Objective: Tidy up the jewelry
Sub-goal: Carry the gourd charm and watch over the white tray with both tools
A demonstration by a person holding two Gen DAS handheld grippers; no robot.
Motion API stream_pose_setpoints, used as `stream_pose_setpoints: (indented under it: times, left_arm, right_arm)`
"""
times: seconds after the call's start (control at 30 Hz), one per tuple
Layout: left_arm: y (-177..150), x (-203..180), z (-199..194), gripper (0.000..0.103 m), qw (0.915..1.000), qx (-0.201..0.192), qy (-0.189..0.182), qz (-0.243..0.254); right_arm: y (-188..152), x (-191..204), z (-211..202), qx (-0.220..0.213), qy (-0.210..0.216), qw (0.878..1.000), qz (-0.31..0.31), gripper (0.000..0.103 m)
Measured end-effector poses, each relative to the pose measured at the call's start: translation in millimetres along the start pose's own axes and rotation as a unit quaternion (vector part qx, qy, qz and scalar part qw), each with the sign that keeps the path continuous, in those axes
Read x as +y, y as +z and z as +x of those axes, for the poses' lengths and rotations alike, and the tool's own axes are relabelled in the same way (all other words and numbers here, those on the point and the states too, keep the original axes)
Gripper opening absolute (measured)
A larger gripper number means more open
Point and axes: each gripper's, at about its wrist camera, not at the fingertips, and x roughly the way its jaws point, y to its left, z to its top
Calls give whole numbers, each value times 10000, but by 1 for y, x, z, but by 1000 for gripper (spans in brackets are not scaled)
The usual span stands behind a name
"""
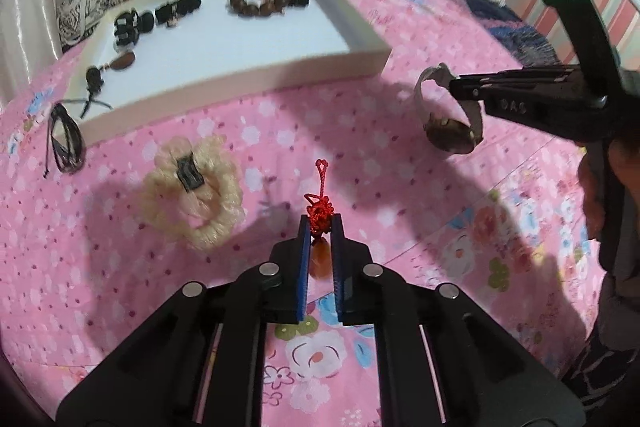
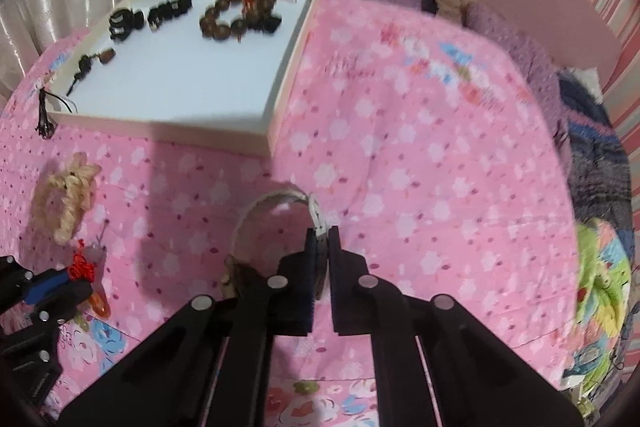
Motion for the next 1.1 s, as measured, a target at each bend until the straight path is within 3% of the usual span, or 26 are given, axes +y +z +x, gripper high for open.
stream_pose_setpoints:
  times: [0.17, 0.43, 0.73, 1.1]
  left_arm:
    - [16, 11, -28, 7, 9995, -281, -133, -86]
    - [73, 66, -58, 8, 9963, -764, -132, -370]
    - [135, 123, -16, 8, 9943, -832, 336, -584]
    - [156, 157, 38, 8, 9898, -833, 792, -846]
  right_arm:
    - [18, -4, -28, -450, -22, 9990, 63, 5]
    - [60, 14, -44, -815, 252, 9958, 318, 5]
    - [112, 50, -4, -945, 287, 9940, 469, 5]
    - [134, 63, 42, -1074, 229, 9911, 752, 6]
